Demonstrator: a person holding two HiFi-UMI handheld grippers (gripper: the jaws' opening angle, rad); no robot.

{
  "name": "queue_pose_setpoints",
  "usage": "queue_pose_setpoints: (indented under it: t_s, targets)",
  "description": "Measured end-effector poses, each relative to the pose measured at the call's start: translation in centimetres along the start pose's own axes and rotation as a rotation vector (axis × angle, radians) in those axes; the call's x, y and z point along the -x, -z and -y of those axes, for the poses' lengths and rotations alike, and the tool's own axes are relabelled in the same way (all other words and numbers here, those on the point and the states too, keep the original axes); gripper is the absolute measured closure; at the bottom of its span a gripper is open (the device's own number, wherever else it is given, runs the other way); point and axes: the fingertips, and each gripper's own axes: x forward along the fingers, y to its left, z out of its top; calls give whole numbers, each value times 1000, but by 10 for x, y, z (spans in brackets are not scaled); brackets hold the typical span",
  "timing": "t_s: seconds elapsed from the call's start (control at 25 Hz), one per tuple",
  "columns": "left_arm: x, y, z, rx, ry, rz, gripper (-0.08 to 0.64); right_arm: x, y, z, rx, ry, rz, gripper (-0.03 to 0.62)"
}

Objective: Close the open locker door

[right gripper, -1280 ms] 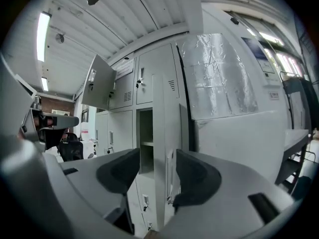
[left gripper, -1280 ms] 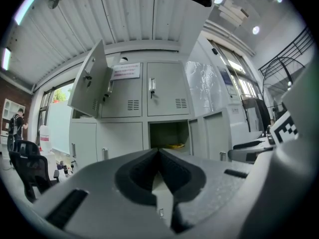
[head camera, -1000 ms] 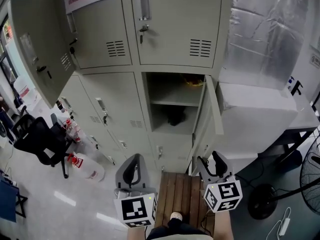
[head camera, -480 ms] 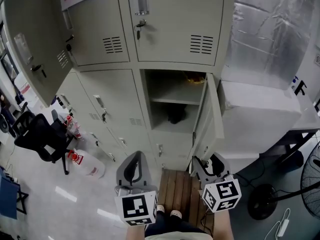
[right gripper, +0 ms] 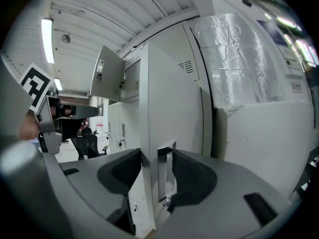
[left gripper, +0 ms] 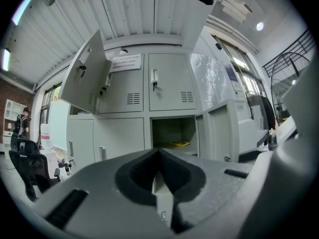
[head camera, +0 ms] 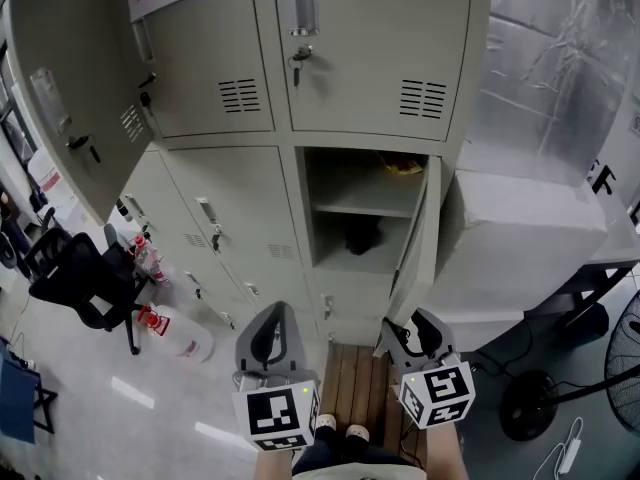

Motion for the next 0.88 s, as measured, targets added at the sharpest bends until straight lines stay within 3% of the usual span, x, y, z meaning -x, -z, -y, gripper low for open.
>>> queue_pose_setpoints:
  t_s: [0.2, 0.44, 0.88]
  targets:
    - [-1, 2, -23, 10, -21, 1, 558, -14, -1, -16, -4, -11, -6, 385]
    - [-4, 6, -50, 29, -47, 2, 558, -36, -1, -35, -13, -18, -11, 440]
    - [-7, 14, -93, 47, -79, 5, 558, -85, -10, -65, 39, -73, -18, 445]
